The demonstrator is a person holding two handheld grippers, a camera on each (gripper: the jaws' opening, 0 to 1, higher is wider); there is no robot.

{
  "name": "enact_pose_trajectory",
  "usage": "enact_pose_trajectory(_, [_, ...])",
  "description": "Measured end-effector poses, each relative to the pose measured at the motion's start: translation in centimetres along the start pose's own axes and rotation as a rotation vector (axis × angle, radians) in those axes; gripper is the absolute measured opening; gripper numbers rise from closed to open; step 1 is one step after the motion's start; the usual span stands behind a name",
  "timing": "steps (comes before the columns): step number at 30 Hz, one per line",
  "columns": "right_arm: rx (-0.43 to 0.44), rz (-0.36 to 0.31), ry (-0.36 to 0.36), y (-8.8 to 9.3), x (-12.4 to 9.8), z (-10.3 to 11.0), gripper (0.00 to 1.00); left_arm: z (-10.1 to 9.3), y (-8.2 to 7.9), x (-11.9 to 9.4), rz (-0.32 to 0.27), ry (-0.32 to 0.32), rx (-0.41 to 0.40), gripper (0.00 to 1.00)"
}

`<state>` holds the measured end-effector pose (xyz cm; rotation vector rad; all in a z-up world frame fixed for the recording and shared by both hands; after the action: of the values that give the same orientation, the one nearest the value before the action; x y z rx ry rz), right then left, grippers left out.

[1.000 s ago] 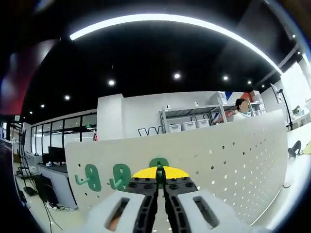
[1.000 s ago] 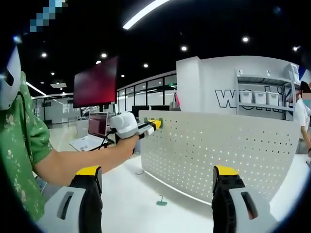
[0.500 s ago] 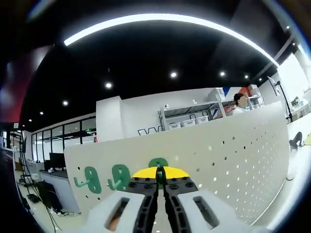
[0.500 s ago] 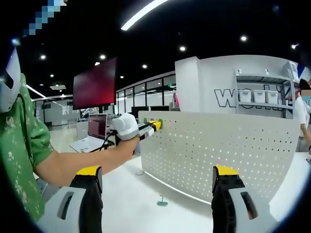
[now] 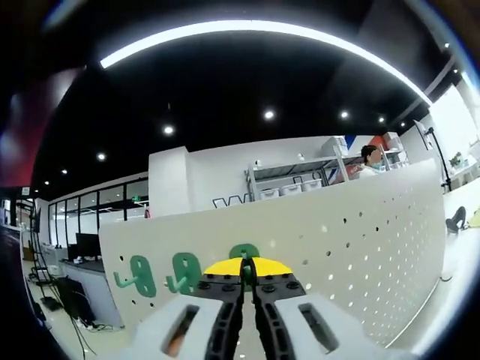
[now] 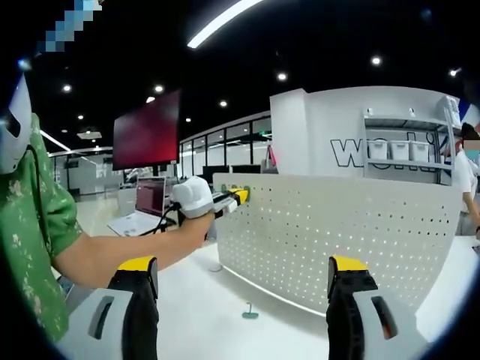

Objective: Insert the hook assembly into the mounting plate slot until the hook locks in place.

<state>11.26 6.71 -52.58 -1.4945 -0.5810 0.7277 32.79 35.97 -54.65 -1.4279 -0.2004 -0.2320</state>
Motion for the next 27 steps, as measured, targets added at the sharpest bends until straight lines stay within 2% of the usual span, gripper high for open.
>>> enact_pose_trajectory(6, [-0.001, -0.002, 0.002, 0.0, -0.1, 0.0, 0.96, 0.1, 0.0, -0.1, 0.028, 0.01, -0.013, 0.04])
enact_pose_trajectory(11, [-0.001, -0.005, 0.001, 0.0, -0.1, 0.0, 0.96, 0.2, 0.0, -0.3, 0.034, 0.005, -0.025, 0.1])
enact_pose_trajectory(27, [-0.012, -0.017, 0.004, -0.5, -0.4, 0.4, 0.96, 0.1, -0.5, -1.1, 0.041, 0.017, -0.046, 0.17])
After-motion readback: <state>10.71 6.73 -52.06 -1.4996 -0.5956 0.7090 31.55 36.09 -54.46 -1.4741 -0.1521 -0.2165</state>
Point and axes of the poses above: the point that each gripper's makers call its tool centre point, and the gripper's own axes: x roughly forward along the fingers, z roughly to its left, y roughly out of its underside, the point moved 10 cm from there along -x, roughly backward along the fingers, and after that the axes turned 5 degrees about -y, right-handed, at the moved point
